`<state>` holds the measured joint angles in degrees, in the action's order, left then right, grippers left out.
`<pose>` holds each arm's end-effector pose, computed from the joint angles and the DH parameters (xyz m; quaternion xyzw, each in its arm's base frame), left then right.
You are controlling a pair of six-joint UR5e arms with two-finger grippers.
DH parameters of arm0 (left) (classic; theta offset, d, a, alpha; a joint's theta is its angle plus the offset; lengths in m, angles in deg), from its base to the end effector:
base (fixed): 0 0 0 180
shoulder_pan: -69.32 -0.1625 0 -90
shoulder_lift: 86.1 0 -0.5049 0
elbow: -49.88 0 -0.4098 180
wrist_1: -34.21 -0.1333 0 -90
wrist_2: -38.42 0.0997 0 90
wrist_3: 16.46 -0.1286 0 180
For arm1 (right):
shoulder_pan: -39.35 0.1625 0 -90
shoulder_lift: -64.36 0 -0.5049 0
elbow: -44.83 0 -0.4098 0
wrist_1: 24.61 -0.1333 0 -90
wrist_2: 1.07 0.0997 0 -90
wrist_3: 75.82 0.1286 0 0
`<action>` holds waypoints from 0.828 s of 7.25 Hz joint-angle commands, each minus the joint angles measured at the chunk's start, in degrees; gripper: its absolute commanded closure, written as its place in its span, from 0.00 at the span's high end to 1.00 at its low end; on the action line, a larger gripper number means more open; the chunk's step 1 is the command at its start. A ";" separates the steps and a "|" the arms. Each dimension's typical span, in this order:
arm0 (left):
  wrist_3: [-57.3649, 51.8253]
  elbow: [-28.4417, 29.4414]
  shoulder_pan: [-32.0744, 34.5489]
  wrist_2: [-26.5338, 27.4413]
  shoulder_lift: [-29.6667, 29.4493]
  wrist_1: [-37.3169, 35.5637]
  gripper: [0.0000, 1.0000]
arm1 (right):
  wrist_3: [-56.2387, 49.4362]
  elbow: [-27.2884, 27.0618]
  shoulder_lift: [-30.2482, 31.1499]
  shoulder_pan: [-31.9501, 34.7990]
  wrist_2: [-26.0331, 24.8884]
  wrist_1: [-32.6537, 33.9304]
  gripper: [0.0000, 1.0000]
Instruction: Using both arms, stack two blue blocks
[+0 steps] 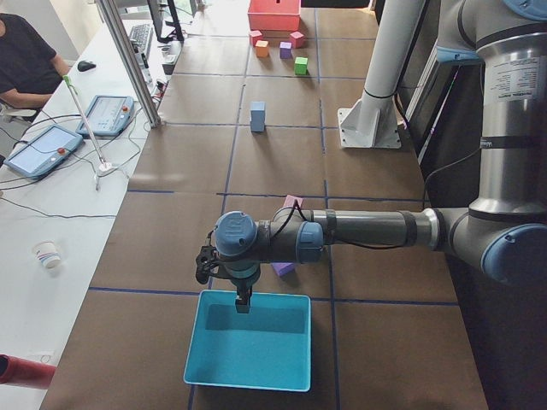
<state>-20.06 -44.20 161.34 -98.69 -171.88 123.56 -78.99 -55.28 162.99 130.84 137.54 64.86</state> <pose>-0.0557 -0.4695 0.7559 0.0133 0.3994 0.0099 0.9166 0.0482 -0.4354 0.7326 0.0327 -0.4105 -0.0206 0.9110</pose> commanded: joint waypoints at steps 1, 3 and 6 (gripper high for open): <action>0.00 0.04 0.00 0.00 -0.09 0.03 1.00 | 0.00 0.01 -0.02 0.00 -0.01 0.00 1.00; 0.00 0.13 0.00 0.00 -0.09 0.03 1.00 | 0.00 0.01 -0.02 0.18 0.08 0.00 1.00; -0.17 0.48 0.00 0.00 -0.09 0.12 1.00 | 0.00 0.01 -0.11 0.35 0.08 0.00 1.00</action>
